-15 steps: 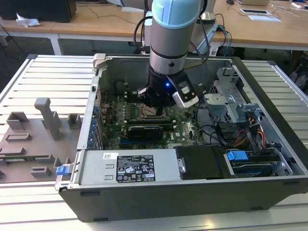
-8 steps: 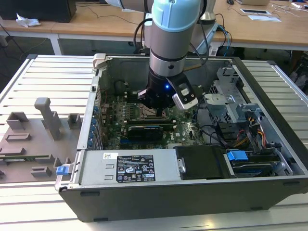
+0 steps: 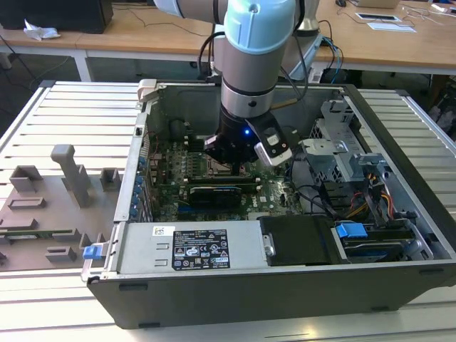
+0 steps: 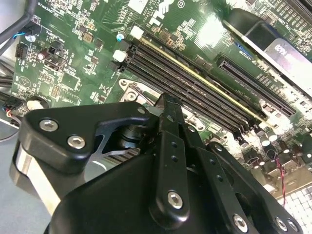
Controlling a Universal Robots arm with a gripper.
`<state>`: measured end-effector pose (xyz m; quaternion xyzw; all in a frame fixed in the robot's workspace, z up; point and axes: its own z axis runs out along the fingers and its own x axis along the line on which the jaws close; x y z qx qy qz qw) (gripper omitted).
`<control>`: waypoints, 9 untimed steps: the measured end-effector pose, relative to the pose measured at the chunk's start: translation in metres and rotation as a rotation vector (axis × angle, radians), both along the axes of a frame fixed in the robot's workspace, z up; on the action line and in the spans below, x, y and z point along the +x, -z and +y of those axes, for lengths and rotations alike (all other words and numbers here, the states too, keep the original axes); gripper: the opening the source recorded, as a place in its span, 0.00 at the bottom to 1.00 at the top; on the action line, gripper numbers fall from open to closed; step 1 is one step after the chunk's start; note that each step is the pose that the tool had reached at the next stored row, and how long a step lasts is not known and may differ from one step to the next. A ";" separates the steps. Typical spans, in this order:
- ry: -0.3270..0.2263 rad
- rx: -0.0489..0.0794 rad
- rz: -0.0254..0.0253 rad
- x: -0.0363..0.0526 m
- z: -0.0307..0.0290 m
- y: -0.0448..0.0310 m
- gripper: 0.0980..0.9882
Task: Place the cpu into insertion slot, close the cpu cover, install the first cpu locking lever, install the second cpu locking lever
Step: 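Install the second cpu locking lever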
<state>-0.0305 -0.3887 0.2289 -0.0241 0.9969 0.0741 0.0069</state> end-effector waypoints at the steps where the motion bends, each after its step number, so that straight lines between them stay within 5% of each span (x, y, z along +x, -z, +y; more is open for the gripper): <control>1: 0.000 0.000 0.0001 0.0000 0.0000 0.0010 0.01; 9: 0.000 0.005 0.0000 -0.0005 0.0000 0.0042 0.01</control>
